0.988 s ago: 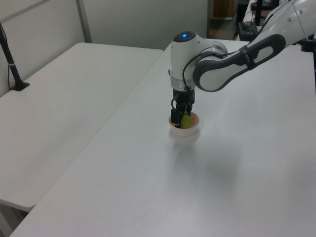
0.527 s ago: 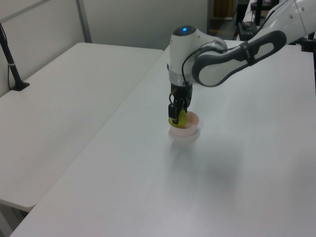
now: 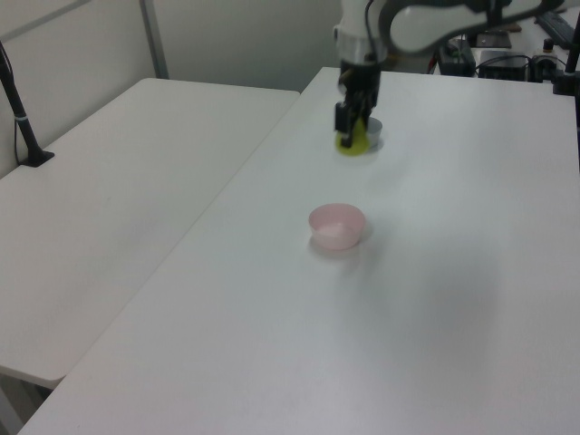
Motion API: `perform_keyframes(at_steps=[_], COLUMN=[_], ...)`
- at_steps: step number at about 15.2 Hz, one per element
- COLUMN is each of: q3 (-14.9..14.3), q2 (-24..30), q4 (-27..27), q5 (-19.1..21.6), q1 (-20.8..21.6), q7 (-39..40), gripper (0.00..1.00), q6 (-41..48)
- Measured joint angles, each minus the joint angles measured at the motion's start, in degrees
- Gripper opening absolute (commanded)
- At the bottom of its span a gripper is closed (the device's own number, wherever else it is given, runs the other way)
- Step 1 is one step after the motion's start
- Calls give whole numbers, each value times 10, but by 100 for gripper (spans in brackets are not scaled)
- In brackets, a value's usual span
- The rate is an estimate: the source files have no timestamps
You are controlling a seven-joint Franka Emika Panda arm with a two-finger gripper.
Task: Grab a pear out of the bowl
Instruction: 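Lift the pear out of the pink bowl and carry it sideways, then lower the held pear onto the table beside the grey bowl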
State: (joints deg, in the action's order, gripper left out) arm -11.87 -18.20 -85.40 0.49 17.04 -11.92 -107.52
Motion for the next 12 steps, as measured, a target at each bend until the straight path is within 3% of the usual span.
perform_keyframes(at_steps=[4,6,8,12], q3=[9,12,16,19], q2=[44,53,53,48], q4=[-37,-67,-99,-154], q5=[-6,-32,-58,-70], q1=[-78,-108,-130,-151], q7=[112,149,172,187], gripper=[28,28,28,29], q6=[53,54,46,-16])
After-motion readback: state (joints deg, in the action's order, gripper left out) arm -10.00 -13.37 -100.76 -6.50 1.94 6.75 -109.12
